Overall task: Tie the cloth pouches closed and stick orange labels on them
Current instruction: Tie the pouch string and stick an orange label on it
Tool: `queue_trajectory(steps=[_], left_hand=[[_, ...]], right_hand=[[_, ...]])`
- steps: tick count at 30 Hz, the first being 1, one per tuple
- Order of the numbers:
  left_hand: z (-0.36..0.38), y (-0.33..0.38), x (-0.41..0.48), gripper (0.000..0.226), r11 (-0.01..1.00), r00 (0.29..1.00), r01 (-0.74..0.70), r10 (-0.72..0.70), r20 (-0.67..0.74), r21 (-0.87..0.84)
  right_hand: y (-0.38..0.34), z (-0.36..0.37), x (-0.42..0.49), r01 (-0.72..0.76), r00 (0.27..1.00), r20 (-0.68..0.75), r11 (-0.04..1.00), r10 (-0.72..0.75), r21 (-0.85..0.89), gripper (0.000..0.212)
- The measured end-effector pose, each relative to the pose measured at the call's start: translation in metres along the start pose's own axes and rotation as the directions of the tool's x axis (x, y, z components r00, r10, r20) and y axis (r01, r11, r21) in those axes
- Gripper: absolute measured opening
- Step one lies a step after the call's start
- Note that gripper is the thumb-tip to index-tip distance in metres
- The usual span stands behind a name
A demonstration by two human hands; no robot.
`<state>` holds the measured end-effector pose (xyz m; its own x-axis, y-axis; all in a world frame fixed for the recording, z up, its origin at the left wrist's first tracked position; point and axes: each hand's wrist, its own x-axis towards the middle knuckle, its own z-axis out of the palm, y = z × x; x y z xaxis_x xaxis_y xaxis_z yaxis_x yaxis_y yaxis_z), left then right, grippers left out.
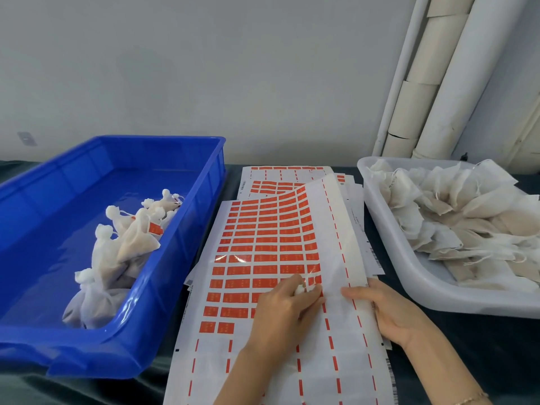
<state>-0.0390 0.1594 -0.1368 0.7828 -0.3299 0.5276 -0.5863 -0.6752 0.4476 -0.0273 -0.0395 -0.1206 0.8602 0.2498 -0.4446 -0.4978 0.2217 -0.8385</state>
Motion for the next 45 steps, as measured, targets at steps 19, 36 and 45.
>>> queue_trajectory(steps=[19,36,45], left_hand=[[-0.001,0.002,-0.002,0.020,0.999,0.999,0.030,-0.029,0.023,-0.045],[0.005,0.000,-0.001,0.016,0.997,0.997,0.073,-0.074,-0.018,-0.037],[0.004,0.000,0.003,0.013,0.901,0.930,0.358,-0.367,0.009,-0.243]], right_hand=[[-0.001,0.004,-0.005,0.030,0.999,-0.014,0.999,-0.030,-0.016,0.051],[-0.002,0.002,-0.007,0.017,0.999,0.027,0.999,-0.018,0.030,0.050],[-0.004,0.007,-0.010,0.033,0.998,-0.055,0.997,-0.037,-0.067,0.045]])
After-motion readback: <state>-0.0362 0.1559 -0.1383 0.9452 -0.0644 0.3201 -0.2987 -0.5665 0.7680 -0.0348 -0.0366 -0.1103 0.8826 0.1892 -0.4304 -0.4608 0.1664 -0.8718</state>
